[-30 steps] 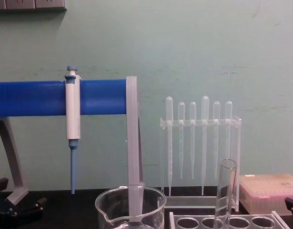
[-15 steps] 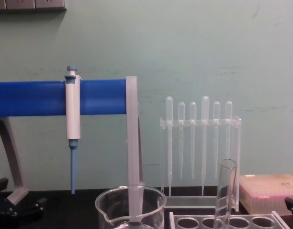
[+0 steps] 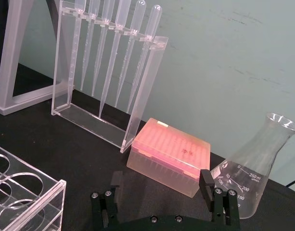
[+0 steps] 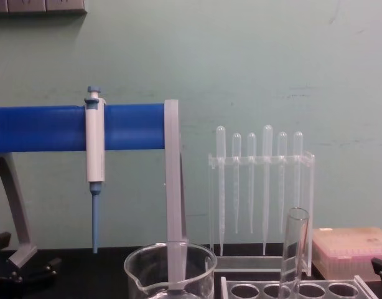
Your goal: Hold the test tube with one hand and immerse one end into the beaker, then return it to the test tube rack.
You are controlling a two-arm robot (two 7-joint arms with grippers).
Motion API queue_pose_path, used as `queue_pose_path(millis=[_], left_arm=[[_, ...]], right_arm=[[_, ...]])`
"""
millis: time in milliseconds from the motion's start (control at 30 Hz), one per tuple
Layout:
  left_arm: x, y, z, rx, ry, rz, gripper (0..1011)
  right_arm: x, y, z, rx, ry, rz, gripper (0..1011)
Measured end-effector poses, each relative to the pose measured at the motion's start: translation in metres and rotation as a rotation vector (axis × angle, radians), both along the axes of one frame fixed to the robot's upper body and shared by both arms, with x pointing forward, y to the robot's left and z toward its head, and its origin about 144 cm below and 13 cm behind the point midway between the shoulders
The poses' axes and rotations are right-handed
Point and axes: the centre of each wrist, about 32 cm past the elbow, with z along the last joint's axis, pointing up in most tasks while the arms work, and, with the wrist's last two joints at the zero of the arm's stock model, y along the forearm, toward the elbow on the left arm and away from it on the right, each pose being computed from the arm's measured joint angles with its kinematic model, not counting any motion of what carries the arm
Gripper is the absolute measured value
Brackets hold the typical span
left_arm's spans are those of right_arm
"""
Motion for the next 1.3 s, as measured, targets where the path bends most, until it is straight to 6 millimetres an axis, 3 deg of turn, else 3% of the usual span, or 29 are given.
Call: queue_pose_path(millis=[267, 600, 1033, 1300], left_arm=[[0.000, 0.000, 0.000, 0.000, 0.000, 0.000, 1000], [0.000, 0.000, 0.000, 0.000, 0.000, 0.000, 1000], [0.000, 0.000, 0.000, 0.000, 0.000, 0.000, 1000], [0.000, 0.000, 0.000, 0.000, 0.000, 0.000, 1000]], right_arm=[[0.000, 0.000, 0.000, 0.000, -0.001, 0.000, 1002], [-0.010, -0.011, 0.023, 0.064, -0.054, 0.094, 1003], [-0.044, -0.058, 0.062, 0.052, 0.028, 0.587, 1002], [-0.047, -0.058, 0.066, 0.042, 0.074, 0.803, 1003]])
